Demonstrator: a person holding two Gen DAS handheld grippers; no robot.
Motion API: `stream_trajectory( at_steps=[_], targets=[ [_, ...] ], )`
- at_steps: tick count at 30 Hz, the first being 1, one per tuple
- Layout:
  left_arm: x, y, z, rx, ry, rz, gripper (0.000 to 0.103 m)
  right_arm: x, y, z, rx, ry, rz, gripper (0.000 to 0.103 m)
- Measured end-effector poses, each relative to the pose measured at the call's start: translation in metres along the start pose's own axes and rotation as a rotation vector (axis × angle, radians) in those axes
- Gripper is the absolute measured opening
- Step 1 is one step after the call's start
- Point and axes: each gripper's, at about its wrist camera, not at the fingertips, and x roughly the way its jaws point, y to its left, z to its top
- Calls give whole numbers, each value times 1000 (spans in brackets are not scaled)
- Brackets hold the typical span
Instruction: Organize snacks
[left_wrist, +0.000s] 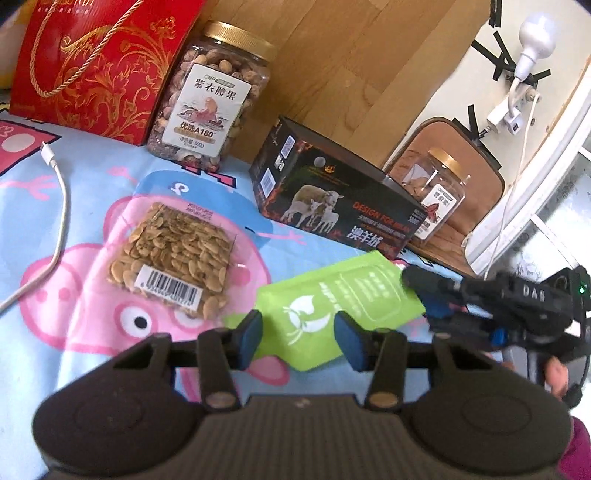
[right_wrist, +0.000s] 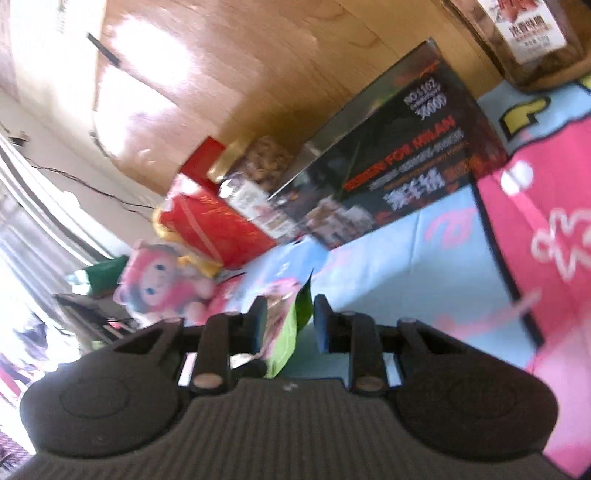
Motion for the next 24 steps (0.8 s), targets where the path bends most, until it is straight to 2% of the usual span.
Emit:
stream_trajectory(
  at_steps=[3,6,12,19,21,22,24],
  targets=[
    [0,-1,-2,11,-6,2,44,15,1,-6,-5,47,-47,30],
    [-2,0,-3,5,-7,-2,44,19,1,-10,-2,65,-65,16],
    [-13,3,-10,-27,9,-43,47,7,3,-24,27,31,-82,14],
    [-37,1,-32,-36,5,-90,58,-19,15,-56,4,63,-54,14],
    [-45,0,-38,-31,2,-97,64,-27,15,-66,21,67,-26,14],
    [-49,0,-42,-31,1,-105,72,-29,16,-69,17,68,-23,14],
    [-55,-1,-49,-14,-12,-106,73,-34,19,-75,4,68,-30,14]
  ],
)
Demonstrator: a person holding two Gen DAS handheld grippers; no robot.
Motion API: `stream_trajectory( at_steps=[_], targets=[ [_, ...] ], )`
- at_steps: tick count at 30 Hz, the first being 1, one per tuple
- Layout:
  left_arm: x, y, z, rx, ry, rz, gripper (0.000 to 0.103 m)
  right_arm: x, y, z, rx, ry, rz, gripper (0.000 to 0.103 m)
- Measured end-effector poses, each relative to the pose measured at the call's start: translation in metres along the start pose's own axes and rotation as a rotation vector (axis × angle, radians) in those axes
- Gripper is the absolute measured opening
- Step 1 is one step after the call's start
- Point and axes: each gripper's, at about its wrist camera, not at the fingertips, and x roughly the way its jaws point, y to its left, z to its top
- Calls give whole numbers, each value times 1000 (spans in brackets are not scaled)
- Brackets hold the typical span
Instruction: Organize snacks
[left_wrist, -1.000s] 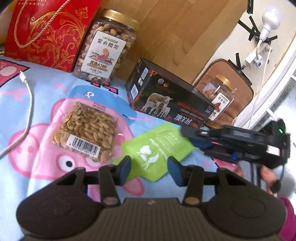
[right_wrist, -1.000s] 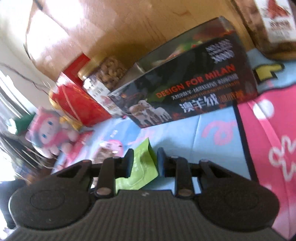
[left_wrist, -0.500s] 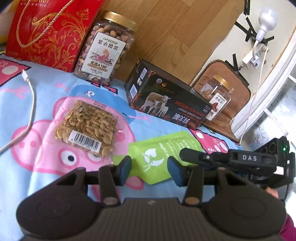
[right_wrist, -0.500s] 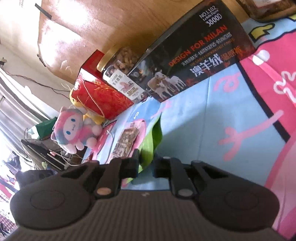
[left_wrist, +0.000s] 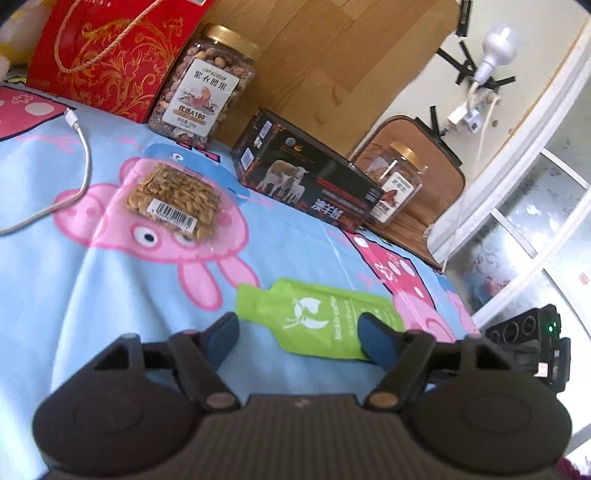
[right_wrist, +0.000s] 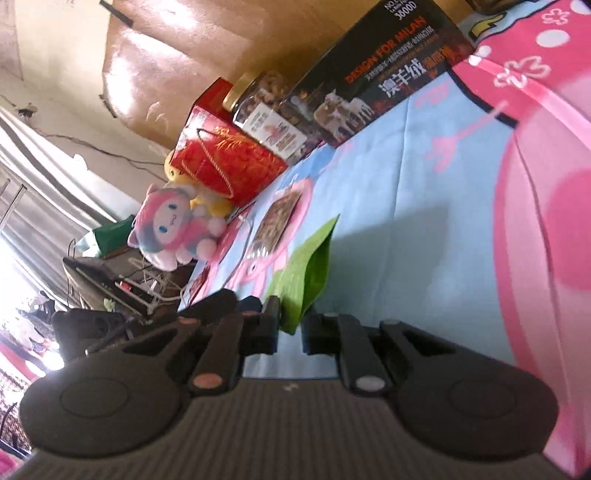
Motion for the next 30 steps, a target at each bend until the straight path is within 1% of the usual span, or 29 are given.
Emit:
stream_trajectory(
  at_steps=[2,11,25,30],
  targets=[
    [-4,-3,-6,27,-14,11,73,-1,1,-4,-2,-3,-15,14],
    [-7,-7,-13,44,-33,28,73,1,8,-12,-57,-39,-70,16],
    [-7,-11,-15,76,-34,47,74,-2,4,-13,-22,-75,-70,18],
    [-6,-14,-16,94,-32,56,75,-2,6,-13,-36,-69,-81,18]
  ],
)
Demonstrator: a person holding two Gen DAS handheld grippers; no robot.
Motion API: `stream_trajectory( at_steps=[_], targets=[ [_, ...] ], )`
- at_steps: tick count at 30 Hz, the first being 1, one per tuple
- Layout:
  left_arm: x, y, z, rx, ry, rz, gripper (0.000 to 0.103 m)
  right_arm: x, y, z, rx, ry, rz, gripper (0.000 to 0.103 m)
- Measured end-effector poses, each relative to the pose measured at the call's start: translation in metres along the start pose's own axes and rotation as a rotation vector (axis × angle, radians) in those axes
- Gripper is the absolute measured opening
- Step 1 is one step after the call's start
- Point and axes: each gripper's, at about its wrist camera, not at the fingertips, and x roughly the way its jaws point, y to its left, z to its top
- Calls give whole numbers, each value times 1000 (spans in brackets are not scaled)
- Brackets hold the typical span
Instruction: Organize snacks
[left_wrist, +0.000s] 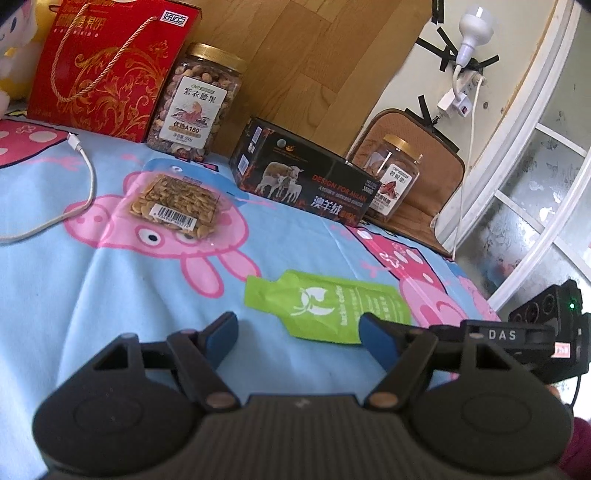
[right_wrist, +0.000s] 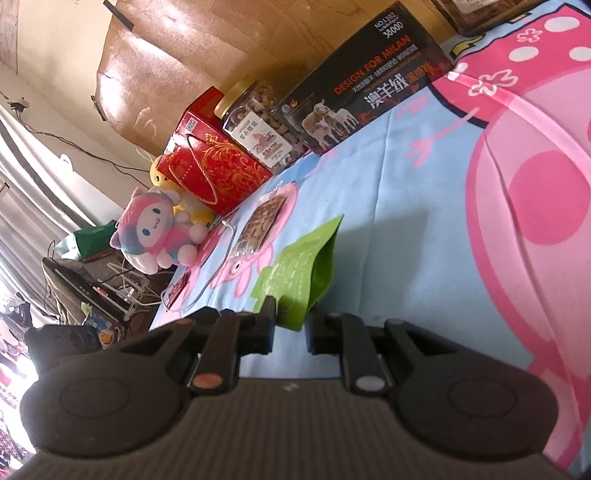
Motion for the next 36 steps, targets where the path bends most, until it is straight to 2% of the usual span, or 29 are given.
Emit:
stream_trajectory(
  at_steps=[11,23,27,31,36],
  targets=[
    [1,-3,0,21,5,4,79,1,1,0,-7,4,-5,18],
    [1,-2,0,11,3,-5,79,-10,-1,-6,11,-8,3,17],
    [1,0,1,6,4,-10,79,-16,5,-11,-38,-12,10,15],
    [0,5,3,-20,9,-36,81,-16,15,-16,-109,8,13,15],
    [-2,8,5,-64,25,-95,83,-19,19,-17,-116,24,66,13]
  ],
)
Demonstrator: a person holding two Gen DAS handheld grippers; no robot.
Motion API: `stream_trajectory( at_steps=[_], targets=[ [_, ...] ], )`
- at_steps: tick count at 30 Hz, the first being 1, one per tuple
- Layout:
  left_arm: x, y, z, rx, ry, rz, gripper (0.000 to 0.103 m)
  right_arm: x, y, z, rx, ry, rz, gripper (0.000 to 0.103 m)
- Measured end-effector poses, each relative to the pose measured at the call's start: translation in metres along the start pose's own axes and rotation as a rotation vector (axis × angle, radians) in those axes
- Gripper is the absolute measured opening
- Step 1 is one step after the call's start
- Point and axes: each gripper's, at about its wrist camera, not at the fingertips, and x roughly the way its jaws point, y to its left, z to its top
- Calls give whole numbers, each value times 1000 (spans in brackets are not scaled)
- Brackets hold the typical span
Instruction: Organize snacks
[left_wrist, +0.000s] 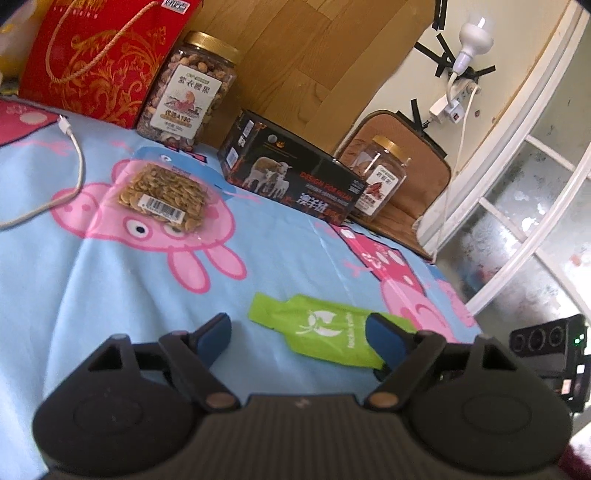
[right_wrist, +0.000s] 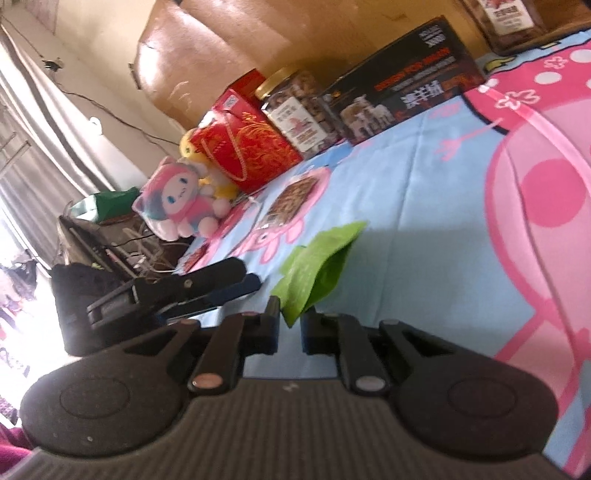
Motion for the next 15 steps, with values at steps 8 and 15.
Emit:
stream_trajectory(
  at_steps=[8,15],
  targets=[
    [-14,7,5,-118,-19,-89,83,-15,-6,10,110,-65,82,4],
    [-17,9,-3,-161,7,-99,83,-18,6,8,54,-61,57,4]
  ],
)
